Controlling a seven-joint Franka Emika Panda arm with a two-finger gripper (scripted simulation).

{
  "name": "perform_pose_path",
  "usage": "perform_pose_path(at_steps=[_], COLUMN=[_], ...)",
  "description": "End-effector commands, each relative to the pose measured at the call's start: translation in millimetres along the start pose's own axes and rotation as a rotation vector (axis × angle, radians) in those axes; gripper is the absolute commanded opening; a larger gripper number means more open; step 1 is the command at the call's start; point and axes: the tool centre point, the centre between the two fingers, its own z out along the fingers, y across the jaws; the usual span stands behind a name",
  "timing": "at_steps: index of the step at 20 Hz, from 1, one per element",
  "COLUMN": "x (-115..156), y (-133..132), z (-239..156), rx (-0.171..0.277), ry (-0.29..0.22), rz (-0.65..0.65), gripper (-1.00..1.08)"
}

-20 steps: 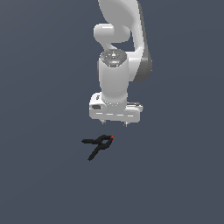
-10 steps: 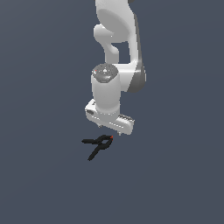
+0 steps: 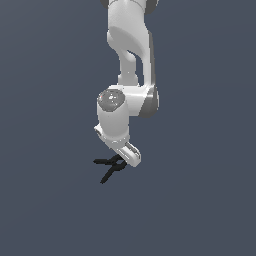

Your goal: Pick up the object and move it to a goal position.

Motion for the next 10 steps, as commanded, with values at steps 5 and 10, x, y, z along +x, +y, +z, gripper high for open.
perform_pose_path(at_steps=[5, 10], x=[14, 21], y=[10, 15], z=[22, 34], rx=[-0.014, -0.022], ry=[0.000, 0.002], rz=[0.191, 0.292], gripper=[1.00, 1.00])
